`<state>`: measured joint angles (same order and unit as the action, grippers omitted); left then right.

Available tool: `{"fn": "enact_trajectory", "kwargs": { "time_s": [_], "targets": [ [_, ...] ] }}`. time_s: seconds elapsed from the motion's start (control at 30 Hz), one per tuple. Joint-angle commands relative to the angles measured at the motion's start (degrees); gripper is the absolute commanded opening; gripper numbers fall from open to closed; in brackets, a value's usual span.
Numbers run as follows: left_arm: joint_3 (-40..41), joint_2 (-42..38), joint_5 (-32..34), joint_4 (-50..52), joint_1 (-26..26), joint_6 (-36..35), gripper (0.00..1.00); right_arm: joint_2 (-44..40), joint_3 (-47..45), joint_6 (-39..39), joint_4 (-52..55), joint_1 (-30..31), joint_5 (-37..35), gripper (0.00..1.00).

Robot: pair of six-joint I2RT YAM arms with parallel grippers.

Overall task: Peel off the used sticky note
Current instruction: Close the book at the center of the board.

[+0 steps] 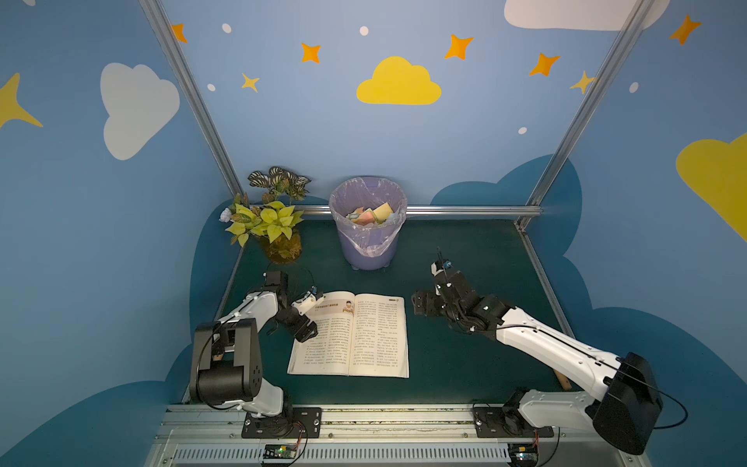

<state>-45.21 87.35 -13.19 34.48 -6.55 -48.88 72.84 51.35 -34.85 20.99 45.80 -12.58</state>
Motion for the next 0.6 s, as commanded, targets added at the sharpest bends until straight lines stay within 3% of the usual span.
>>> {"fn": "enact_trajectory", "kwargs": {
  "time_s": [0.0, 0.2, 0.57],
  "targets": [
    [0.48, -1.22, 1.02, 1.02, -0.13, -1.83, 0.92, 0.92, -3.46, -7.43, -7.75, 0.14, 4.04, 0.97],
    [1.12, -2.11, 3.77, 1.29, 0.06, -2.45, 0.79, 6.12, -11.8, -14.39, -19.83, 1.05, 7.87, 0.95],
    [3.43, -4.88, 6.13, 2.07, 1.11, -3.93, 0.63, 17.65, -13.38, -21.11, -30.65, 4.86, 11.04, 0.86]
  ]
}}
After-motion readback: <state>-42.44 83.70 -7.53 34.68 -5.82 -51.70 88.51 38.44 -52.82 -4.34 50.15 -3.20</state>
